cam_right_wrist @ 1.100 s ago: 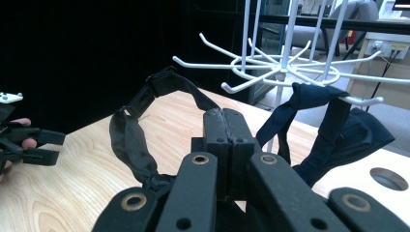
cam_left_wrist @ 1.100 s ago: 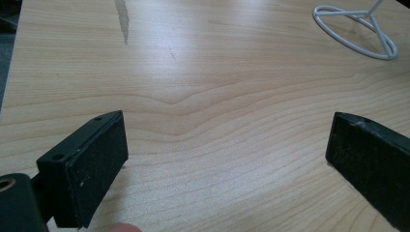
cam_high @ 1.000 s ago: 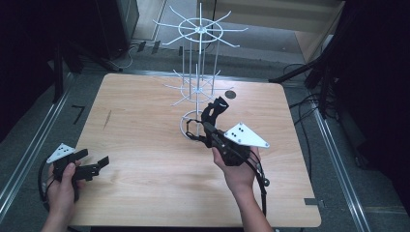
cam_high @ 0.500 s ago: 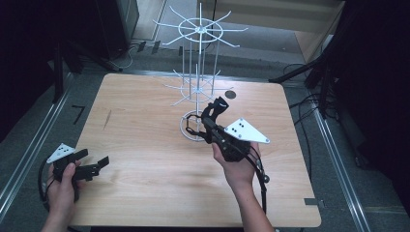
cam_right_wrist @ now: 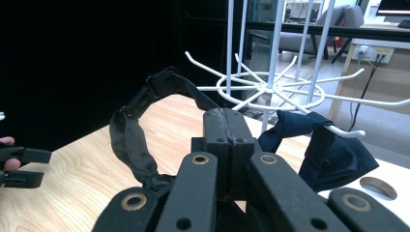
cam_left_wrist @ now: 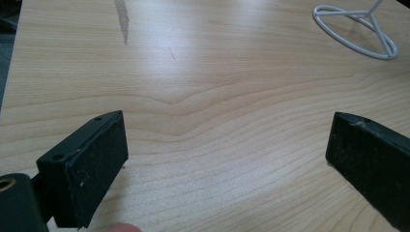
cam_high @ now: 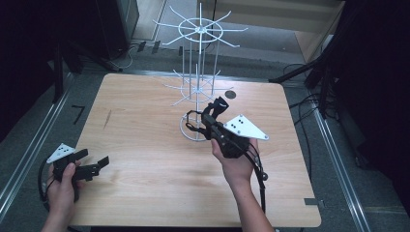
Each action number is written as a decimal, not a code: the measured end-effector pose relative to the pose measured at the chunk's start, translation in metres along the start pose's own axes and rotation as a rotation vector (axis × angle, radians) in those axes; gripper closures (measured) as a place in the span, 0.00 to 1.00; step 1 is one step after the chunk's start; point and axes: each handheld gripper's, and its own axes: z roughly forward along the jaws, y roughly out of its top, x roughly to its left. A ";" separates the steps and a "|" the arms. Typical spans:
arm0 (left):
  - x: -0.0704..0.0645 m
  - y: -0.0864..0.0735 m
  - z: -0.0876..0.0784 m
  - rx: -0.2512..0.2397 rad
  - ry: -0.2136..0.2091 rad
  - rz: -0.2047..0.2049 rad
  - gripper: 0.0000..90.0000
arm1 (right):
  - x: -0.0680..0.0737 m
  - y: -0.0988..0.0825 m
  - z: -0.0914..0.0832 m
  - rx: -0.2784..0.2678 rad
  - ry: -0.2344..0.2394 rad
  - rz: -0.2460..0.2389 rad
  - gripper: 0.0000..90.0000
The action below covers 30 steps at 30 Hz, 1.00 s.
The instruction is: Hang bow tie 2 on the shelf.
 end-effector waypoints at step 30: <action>0.000 0.000 0.000 -0.003 -0.002 -0.002 0.02 | -0.006 0.000 0.024 0.038 -0.098 0.086 1.00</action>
